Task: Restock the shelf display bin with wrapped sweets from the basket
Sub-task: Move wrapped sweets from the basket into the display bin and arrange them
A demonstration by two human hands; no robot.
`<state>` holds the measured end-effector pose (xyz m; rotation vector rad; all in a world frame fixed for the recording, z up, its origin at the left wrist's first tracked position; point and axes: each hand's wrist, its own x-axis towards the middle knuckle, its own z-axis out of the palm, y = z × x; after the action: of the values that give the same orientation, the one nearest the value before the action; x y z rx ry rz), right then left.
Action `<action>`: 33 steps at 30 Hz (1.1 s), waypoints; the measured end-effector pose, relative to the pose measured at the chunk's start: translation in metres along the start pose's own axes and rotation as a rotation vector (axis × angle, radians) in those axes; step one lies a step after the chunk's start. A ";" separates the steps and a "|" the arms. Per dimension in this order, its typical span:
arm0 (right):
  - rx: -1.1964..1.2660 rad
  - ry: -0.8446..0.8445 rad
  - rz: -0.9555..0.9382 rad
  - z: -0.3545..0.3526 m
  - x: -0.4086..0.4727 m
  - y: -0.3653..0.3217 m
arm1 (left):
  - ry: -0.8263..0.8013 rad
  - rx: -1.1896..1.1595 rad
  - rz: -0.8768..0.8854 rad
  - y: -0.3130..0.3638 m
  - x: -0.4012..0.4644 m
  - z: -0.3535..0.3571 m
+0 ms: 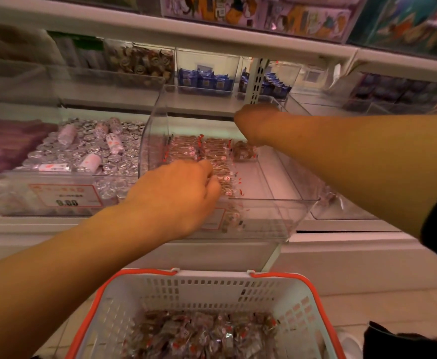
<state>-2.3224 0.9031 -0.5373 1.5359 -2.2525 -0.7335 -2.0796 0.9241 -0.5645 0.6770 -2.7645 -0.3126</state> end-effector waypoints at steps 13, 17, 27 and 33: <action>0.927 1.167 0.130 0.025 -0.229 -0.084 | 0.496 0.097 0.707 -0.013 -0.065 0.018; 1.046 0.043 0.029 0.134 -0.261 -0.181 | -0.376 0.305 0.231 -0.029 -0.105 0.096; 1.539 -1.027 0.461 0.278 -0.336 -0.278 | -1.005 -0.289 -0.796 -0.025 -0.240 0.282; 1.513 -0.819 0.557 0.267 -0.303 -0.316 | -0.947 -0.370 -0.886 -0.008 -0.242 0.323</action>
<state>-2.1077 1.1547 -0.9298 0.7233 -3.9477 0.9675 -1.9716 1.0786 -0.9216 2.0078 -2.7630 -1.6250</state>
